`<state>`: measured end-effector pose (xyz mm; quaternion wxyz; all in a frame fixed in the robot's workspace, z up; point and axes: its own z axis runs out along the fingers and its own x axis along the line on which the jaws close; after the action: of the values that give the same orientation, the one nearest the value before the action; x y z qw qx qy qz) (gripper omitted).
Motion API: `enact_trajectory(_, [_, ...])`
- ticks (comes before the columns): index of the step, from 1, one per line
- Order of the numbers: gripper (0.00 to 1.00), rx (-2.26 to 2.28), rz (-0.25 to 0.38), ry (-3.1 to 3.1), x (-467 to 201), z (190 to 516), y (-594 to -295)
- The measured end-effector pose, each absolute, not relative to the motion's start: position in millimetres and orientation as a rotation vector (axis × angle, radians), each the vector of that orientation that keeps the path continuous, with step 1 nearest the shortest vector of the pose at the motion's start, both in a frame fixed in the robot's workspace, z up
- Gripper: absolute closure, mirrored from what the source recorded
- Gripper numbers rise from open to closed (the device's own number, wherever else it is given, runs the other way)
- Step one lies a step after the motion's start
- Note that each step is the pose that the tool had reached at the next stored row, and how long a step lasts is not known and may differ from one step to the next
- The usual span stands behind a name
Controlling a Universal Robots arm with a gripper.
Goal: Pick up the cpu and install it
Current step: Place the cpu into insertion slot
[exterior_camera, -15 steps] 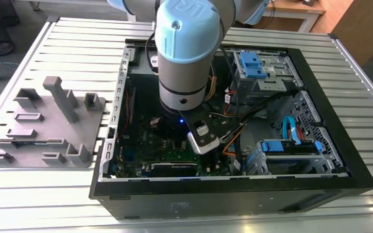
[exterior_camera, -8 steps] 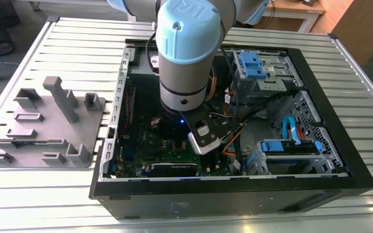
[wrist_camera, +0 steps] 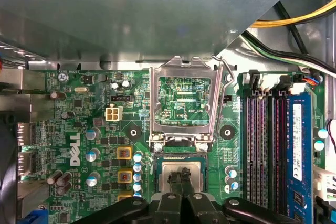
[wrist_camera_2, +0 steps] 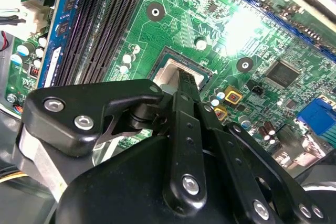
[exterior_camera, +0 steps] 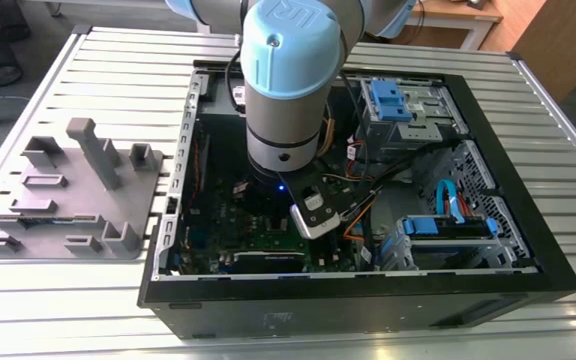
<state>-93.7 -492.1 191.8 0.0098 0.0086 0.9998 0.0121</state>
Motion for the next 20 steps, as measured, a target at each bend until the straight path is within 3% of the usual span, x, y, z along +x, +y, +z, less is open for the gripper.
enact_trajectory(20, [0.89,0.027,0.031,3.121,-94,213,-492])
